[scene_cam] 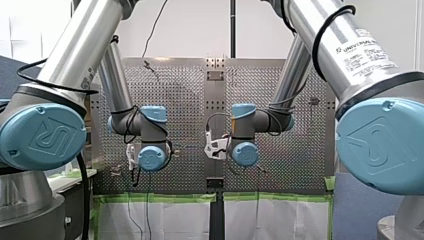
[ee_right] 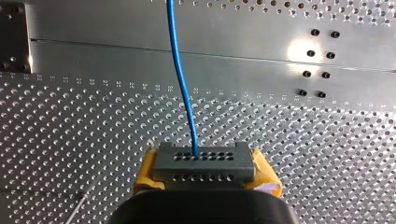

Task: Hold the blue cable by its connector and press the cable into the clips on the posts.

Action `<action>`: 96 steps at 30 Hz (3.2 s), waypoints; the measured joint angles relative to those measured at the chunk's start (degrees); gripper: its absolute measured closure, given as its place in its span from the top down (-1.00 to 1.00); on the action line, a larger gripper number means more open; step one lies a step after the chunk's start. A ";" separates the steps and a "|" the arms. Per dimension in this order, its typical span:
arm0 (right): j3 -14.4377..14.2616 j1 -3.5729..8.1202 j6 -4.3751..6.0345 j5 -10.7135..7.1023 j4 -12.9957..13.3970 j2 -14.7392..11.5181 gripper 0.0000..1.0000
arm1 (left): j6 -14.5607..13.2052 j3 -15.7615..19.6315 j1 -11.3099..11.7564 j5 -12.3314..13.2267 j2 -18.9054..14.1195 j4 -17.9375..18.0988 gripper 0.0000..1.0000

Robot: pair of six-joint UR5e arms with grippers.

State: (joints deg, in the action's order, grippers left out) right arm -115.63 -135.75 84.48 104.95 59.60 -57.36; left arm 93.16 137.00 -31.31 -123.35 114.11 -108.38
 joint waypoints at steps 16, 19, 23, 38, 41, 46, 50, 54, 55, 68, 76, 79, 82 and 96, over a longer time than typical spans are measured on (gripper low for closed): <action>0.00 0.00 0.00 0.00 0.00 0.00 -1.00 | 0.00 0.00 0.00 0.00 0.00 0.00 -1.00; 0.00 0.00 0.00 0.00 0.00 0.00 -1.00 | 0.00 0.00 0.00 0.00 0.00 0.00 -1.00; 0.00 0.00 0.00 0.00 0.00 0.00 -1.00 | 0.00 0.00 0.00 0.00 0.00 0.00 -1.00; 0.00 0.00 0.00 0.00 0.00 0.00 -1.00 | 0.00 0.00 0.00 0.00 0.00 0.00 -1.00; 0.00 0.00 0.00 0.00 0.00 0.00 -1.00 | 0.00 0.00 0.00 0.00 0.00 0.00 -1.00; 0.00 0.00 0.00 0.00 0.00 0.00 -1.00 | 0.00 0.00 0.00 0.00 0.00 0.00 -1.00; 0.00 0.00 0.00 0.00 0.00 0.00 -1.00 | 0.00 0.00 0.00 0.00 0.00 0.00 -1.00; 0.00 0.00 0.00 0.00 0.00 0.00 -1.00 | 0.00 0.00 0.00 0.00 0.00 0.00 -1.00; 0.00 0.00 0.00 0.00 0.00 0.00 -1.00 | 0.00 0.00 0.00 0.00 0.00 0.00 -1.00; 0.00 0.00 0.00 0.00 0.00 0.00 -1.00 | 0.00 0.03 0.01 -0.06 0.01 -0.13 -1.00; 0.00 0.00 0.00 0.00 0.09 0.00 -1.00 | -0.08 0.08 0.33 -0.17 2.65 -1.34 -1.00; 0.00 0.00 0.00 0.00 0.09 0.00 -1.00 | -0.09 0.09 0.34 -0.17 3.03 -1.39 -1.00; 0.00 0.00 0.00 0.00 0.09 0.00 -1.00 | -0.09 0.09 0.35 -0.18 3.14 -1.40 -1.00; 0.52 -0.76 0.55 0.67 -0.49 0.74 -1.00 | -0.09 0.09 0.35 -0.17 3.16 -1.41 -1.00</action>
State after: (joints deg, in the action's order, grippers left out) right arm -115.11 -136.51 85.03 105.62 59.10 -56.62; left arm 93.07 137.09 -30.96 -123.52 117.27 -109.79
